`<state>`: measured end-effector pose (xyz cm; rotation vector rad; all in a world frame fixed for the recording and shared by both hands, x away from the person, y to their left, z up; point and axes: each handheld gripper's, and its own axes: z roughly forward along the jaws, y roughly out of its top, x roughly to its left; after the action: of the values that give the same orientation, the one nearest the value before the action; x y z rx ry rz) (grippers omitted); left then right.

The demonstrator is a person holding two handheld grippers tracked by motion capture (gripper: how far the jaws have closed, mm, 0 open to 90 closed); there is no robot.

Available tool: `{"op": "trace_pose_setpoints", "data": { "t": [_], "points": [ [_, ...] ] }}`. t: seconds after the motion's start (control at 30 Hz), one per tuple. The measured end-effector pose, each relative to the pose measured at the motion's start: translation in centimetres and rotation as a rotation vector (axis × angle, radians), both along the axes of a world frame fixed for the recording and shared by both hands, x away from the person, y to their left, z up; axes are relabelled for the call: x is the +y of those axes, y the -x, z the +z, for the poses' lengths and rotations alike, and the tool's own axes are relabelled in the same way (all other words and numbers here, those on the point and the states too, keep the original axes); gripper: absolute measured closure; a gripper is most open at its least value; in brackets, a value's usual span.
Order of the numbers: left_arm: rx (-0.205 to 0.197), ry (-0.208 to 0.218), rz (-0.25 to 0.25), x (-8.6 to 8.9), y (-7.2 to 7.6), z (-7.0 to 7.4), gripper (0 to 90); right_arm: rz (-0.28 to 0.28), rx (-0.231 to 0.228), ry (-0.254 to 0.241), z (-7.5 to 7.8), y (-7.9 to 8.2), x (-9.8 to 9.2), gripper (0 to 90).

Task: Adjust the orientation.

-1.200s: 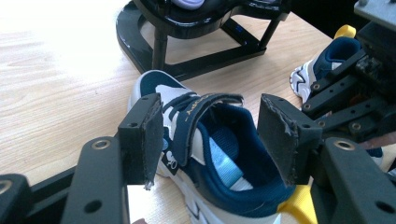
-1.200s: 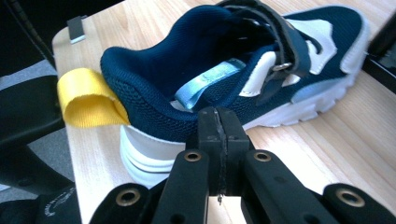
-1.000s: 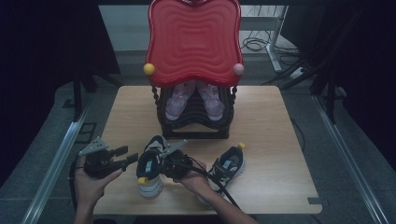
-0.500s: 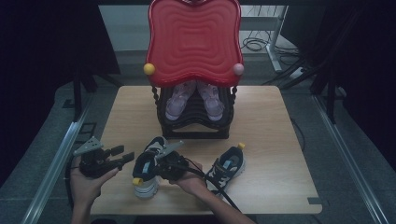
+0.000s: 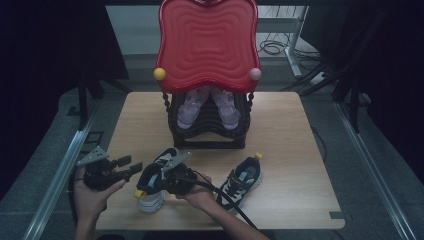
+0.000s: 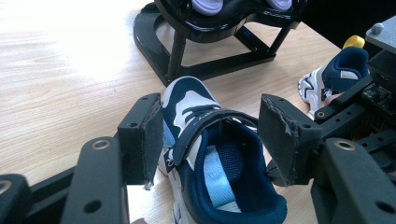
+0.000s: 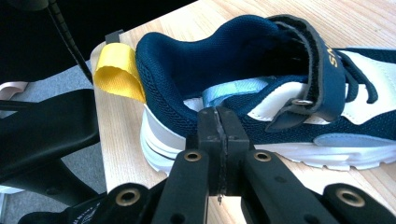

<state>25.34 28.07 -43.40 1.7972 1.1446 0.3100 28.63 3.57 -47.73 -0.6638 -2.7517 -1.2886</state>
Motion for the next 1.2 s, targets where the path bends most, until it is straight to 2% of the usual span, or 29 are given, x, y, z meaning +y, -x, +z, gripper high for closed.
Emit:
{"op": "trace_pose_setpoints", "data": {
  "t": [0.57,0.77,0.93,1.2],
  "points": [
    [0.005,0.019,0.023,0.9,0.1,0.1,41.3,0.011,0.011,-0.049,-0.5,0.3,2.0,89.8],
    [0.012,0.02,0.026,1.1,0.0,-0.1,41.3,0.006,0.009,-0.06,-0.5,0.3,2.0,89.8],
    [0.014,0.023,0.029,1.2,-0.1,-0.1,41.2,-0.003,-0.009,-0.105,0.2,0.2,0.5,89.7],
    [0.027,0.019,0.026,0.9,-0.2,-0.4,41.3,-0.059,-0.046,-0.161,1.9,0.5,-4.1,89.6]
  ]
}}
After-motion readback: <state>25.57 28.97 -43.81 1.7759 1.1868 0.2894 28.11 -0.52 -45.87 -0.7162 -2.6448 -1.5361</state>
